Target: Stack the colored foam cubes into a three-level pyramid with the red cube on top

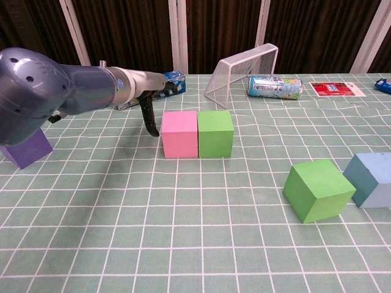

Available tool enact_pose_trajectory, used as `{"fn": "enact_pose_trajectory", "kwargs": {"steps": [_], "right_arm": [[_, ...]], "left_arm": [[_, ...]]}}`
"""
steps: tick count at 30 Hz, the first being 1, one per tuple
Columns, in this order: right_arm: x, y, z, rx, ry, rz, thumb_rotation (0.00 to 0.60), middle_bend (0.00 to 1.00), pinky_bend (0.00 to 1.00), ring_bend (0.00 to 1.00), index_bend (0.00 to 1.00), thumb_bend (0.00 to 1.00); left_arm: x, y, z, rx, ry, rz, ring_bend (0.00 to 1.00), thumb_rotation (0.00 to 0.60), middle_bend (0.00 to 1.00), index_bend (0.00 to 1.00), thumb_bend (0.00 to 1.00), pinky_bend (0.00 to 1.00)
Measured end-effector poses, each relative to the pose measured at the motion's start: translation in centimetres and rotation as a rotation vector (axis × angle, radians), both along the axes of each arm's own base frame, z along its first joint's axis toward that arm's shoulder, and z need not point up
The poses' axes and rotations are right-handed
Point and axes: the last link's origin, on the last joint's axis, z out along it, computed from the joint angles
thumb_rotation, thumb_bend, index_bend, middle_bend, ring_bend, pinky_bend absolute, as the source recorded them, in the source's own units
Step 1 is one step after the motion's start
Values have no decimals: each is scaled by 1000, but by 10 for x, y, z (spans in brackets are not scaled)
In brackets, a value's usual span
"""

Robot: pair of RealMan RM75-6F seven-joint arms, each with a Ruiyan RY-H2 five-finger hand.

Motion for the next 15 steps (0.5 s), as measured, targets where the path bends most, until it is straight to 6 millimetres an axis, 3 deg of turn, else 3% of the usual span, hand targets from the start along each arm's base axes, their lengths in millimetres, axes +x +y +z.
{"fn": "enact_pose_trajectory", "kwargs": {"steps": [15], "right_arm": [[0,-1,0,3,-5,-5,600,0,0,0,0,242]], "left_arm": [[8,3,-13,18,33,-49,8,600,59,0,208,40]]}}
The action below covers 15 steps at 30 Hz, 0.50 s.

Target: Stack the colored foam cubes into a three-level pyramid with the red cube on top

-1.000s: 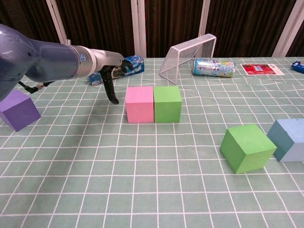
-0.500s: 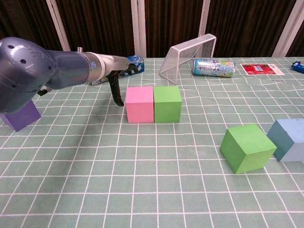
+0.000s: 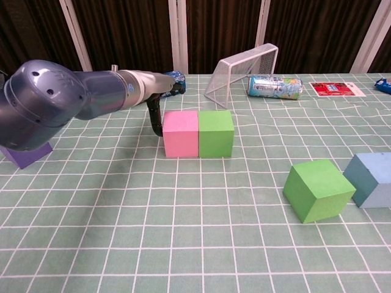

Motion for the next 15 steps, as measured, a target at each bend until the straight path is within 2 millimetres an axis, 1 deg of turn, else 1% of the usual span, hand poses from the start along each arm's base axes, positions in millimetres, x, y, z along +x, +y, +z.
{"fn": "enact_pose_trajectory", "kwargs": {"steps": [6,15], "right_arm": [[0,0,0,1,0,-2,600,0,0,0,0,243],[-1,1,0,4,2,-4,600,0,0,0,0,242]], "left_arm": [[4,0,-5,3,-6,-10,8,600,59,0,208,39],[4,-1,-8,-3,-7,-8,8,600,59,0,208,40]]}}
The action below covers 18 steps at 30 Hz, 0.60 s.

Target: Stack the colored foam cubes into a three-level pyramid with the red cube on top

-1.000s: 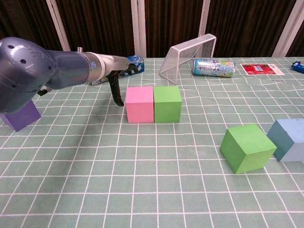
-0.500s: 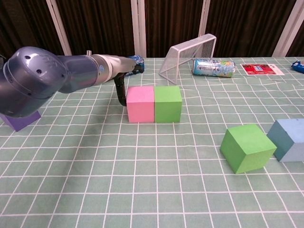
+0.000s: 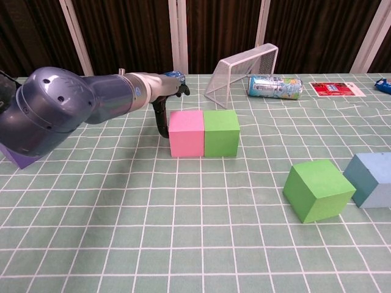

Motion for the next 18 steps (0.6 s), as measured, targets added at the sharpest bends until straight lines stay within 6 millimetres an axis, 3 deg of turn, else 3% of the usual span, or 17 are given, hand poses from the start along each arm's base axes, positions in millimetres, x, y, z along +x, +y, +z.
{"fn": "enact_pose_trajectory", "kwargs": {"steps": [10,18], "right_arm": [[-1,1,0,6,6,-3,600,0,0,0,0,242],[-1,2,-1,17,18,-4,600,0,0,0,0,242]], "left_arm": [[-10,-5,12,-1,-24,21,8,600,56,0,206,40],[-26,-21,45,31,-74,23,8,600,53,0,120,39]]}}
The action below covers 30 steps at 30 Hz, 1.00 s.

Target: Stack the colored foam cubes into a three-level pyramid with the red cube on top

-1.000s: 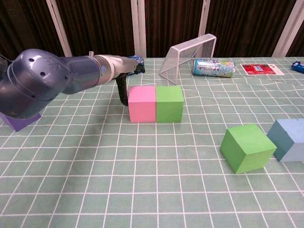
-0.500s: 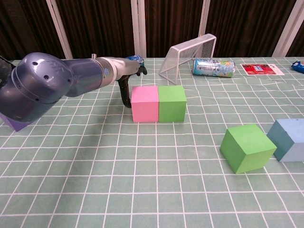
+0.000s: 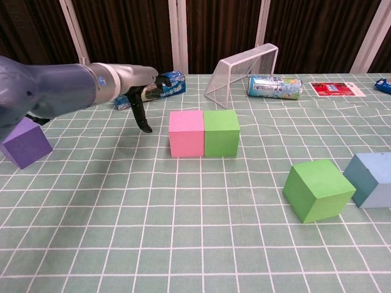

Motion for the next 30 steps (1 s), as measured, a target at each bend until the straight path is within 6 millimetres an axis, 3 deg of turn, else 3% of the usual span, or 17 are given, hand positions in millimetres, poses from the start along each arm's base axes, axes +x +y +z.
{"fn": "enact_pose_trajectory", "kwargs": {"steps": [8,18,30], "right_arm": [[2,0,-1,6,28,6,600,0,0,0,0,242],[9,1,-7,40,93,40,600,0,0,0,0,242],[38,3,-15,100,113,137,600,0,0,0,0,214]], "left_arm": [[-20,-36,43,67,-122,25,8,600,51,0,108,40],[-72,-98,110,215,-235,86,8,600,22,0,107,40],[-101,-144,155,309,-232,86,7,600,5,0,105,39]]}}
